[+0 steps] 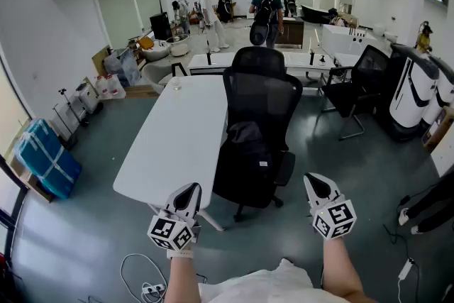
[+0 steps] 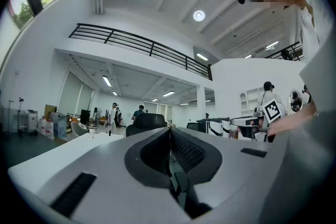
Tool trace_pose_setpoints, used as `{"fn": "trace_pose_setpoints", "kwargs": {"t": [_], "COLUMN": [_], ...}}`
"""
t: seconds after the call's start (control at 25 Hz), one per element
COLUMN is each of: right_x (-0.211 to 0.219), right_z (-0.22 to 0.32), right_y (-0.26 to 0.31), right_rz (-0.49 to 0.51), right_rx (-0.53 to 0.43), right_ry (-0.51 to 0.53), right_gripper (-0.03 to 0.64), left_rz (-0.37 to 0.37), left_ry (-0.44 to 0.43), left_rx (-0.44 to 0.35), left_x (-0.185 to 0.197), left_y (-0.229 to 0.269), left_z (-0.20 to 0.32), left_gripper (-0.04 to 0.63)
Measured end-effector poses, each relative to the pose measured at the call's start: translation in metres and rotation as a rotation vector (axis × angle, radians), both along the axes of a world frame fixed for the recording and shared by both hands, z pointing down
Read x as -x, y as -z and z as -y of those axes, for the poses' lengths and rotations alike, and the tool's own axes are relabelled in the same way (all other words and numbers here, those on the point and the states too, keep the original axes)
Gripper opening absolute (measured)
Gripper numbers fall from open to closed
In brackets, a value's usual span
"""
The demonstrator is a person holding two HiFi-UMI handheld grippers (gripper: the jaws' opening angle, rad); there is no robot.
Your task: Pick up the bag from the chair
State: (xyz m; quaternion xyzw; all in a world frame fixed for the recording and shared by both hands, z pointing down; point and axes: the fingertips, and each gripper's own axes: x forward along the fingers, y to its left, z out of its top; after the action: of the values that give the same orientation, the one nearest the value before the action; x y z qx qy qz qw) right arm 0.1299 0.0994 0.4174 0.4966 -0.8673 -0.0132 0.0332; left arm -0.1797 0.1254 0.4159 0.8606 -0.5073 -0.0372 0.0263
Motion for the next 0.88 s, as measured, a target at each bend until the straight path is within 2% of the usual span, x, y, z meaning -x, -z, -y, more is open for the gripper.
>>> {"fn": "trace_pose_setpoints", "kwargs": {"t": [0.88], "right_x": [0.016], "right_z": [0.005], "right_y": [-0.005], "right_rz": [0.008], "right_rx": [0.003], "right_ry": [0.005], "right_gripper": [0.018], "left_rz": [-0.031], "left_ry": [0.0], "left_rx": [-0.002], "left_x": [0.014], "left_y": [-0.002], "left_z": [0.001], "left_gripper": [0.026]}}
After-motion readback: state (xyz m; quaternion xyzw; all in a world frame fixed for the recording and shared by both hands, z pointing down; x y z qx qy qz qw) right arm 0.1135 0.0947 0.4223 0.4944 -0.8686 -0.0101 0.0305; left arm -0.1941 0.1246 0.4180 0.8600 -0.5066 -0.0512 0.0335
